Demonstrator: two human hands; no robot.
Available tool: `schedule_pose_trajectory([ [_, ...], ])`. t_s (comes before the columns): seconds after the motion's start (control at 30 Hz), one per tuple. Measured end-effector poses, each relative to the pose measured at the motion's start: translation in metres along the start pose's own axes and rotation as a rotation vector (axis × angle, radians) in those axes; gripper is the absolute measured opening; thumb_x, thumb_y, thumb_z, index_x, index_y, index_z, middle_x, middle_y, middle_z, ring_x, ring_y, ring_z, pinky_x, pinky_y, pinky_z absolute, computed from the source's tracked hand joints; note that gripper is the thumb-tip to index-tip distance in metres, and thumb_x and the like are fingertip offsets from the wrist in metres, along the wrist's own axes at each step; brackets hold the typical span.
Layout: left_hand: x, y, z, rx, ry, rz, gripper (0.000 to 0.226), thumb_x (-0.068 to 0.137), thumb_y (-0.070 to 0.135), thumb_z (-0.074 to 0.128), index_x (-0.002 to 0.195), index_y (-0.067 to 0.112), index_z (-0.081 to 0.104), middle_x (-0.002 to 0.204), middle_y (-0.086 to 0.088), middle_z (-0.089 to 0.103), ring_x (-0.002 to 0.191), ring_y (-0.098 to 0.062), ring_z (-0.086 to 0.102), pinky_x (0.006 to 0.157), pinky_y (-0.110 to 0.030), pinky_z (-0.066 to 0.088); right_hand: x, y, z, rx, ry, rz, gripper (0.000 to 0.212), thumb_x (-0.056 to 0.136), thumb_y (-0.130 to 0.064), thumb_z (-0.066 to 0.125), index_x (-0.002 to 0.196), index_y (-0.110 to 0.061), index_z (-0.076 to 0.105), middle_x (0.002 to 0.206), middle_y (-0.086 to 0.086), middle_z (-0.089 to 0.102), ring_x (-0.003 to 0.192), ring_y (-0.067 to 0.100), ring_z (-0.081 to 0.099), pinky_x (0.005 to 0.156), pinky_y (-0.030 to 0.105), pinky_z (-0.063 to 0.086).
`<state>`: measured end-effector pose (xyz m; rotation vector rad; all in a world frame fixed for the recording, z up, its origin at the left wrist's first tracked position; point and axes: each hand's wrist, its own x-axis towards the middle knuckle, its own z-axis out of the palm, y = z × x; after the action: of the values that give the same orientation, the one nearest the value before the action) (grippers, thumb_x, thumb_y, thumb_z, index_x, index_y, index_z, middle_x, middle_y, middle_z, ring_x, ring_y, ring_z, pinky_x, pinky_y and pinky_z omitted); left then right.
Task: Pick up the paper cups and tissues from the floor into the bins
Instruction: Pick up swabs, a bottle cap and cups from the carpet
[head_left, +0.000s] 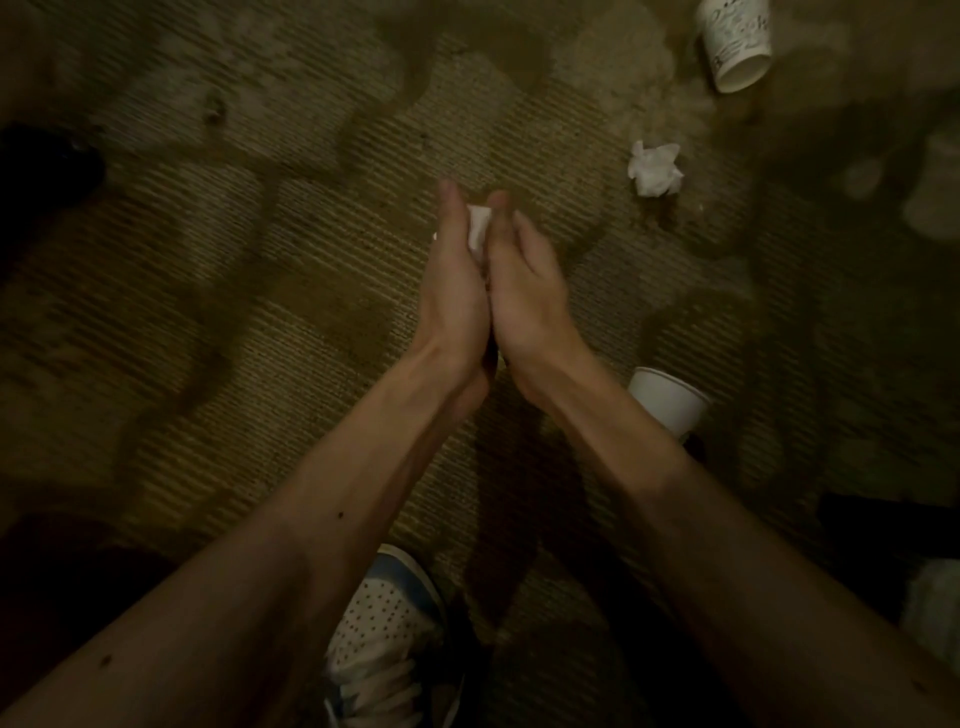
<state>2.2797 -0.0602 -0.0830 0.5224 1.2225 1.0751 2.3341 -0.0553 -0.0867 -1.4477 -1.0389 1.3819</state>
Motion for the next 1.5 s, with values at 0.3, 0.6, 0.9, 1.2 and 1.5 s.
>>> schedule_pose_trajectory([
  [0.3,-0.002,0.003,-0.001,0.033,0.023,-0.058,0.048,0.107,0.039,0.035,0.111,-0.001,0.061,0.090,-0.009,0.069,0.089,-0.023,0.069,0.087,-0.039,0.058,-0.007,0.007,0.005,-0.195,-0.025,-0.083,0.086,0.079,-0.076,0.014,0.118,-0.013,0.056,0.117,0.004,0.060,0.111,0.010,0.057,0.103,0.035,0.042],
  [0.6,0.018,-0.006,0.001,0.453,0.155,0.033,0.029,0.102,0.038,0.050,0.099,0.015,0.068,0.090,-0.004,0.073,0.085,-0.020,0.071,0.080,-0.047,0.059,0.005,-0.002,-0.005,-0.005,0.059,0.020,0.097,0.070,-0.081,0.027,0.151,-0.028,0.021,0.124,-0.013,0.039,0.115,0.000,0.048,0.086,0.023,0.045],
  [0.9,0.037,-0.014,-0.019,0.958,0.029,0.331,0.029,0.099,0.042,0.049,0.080,0.025,0.062,0.067,0.012,0.062,0.063,0.004,0.059,0.050,-0.012,0.039,0.031,-0.014,-0.059,0.408,-0.186,0.359,0.083,0.090,-0.075,0.028,0.155,-0.024,0.019,0.161,0.016,0.016,0.141,0.035,0.033,0.094,0.069,0.042],
  [1.2,0.048,-0.020,-0.033,1.031,0.028,0.209,0.040,0.099,0.049,0.045,0.086,0.017,0.066,0.079,0.000,0.071,0.076,-0.021,0.070,0.076,-0.047,0.058,0.090,0.003,-0.116,-0.945,0.068,0.029,0.047,0.101,-0.050,0.038,0.138,-0.023,0.050,0.151,0.011,0.034,0.138,0.031,0.031,0.113,0.048,0.030],
  [1.5,0.049,-0.021,-0.018,1.013,-0.031,0.223,0.043,0.099,0.051,0.044,0.074,0.020,0.061,0.075,0.000,0.071,0.074,-0.023,0.070,0.075,-0.045,0.057,0.125,0.038,-0.151,-1.196,-0.069,0.120,0.063,0.101,-0.050,0.035,0.155,-0.018,0.023,0.164,0.007,0.005,0.149,0.032,0.005,0.120,0.048,0.009],
])
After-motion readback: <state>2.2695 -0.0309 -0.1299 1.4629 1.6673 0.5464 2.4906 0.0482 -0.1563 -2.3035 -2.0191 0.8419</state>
